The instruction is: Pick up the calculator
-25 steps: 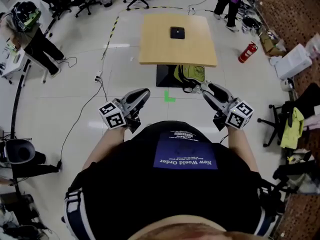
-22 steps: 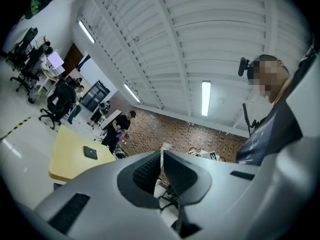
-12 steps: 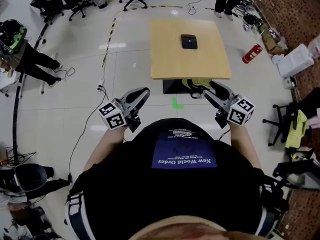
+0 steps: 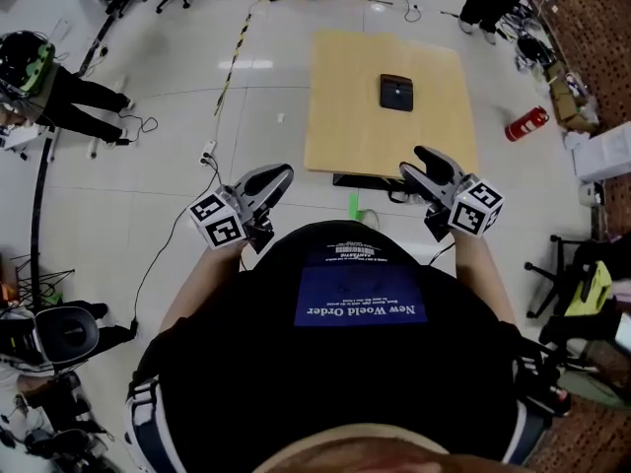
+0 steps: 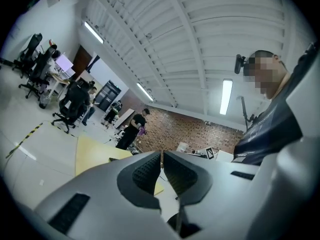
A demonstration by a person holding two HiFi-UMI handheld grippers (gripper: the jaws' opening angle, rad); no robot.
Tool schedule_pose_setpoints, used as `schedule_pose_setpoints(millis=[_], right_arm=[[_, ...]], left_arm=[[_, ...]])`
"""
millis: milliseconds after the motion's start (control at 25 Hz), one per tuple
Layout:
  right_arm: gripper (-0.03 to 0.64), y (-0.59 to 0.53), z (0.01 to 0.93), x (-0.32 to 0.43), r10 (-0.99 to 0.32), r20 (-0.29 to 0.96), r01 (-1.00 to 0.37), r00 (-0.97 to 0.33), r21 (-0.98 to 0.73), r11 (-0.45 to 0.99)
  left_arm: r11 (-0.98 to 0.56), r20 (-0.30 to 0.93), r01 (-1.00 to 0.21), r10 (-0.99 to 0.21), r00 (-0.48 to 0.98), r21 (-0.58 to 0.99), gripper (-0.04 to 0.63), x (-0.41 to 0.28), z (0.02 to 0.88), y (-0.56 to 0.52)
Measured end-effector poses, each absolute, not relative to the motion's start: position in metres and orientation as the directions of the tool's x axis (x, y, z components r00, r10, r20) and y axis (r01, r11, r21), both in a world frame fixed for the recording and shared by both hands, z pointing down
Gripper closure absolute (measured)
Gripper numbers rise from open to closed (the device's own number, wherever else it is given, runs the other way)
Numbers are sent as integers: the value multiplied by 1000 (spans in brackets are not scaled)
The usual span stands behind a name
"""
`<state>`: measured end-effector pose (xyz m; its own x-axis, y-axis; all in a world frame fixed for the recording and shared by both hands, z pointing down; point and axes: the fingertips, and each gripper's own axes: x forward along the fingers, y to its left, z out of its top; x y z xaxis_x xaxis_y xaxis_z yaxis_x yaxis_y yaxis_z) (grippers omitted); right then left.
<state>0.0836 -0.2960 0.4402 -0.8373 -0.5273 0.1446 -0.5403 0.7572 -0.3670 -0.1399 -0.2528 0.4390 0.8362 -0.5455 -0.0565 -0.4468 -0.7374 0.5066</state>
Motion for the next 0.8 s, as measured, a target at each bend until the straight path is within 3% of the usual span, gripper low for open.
schedule_pose_setpoints(millis=[200,400,640,800], right_arm=[[394,-379,440,93,-459,147,-479,-876,-375,793],[394,-455,439,129,-397,136,-418,-908,-385,823],[368,-499,464,127,-389,160,-419,-907,-431,799],[354,-525,484,127,-439,214,-487,-872,-446,751]], left_arm=[[-696,-64,-492,-608,792,522,588,-124,430,-319],[-682,-40,-517,-623,781,517,589,-65,423,-387],[-690,11,-494,-577,817,529,588,-50,437,-435],[-709,31,-454,-523,852,540,588,-53,452,-467]])
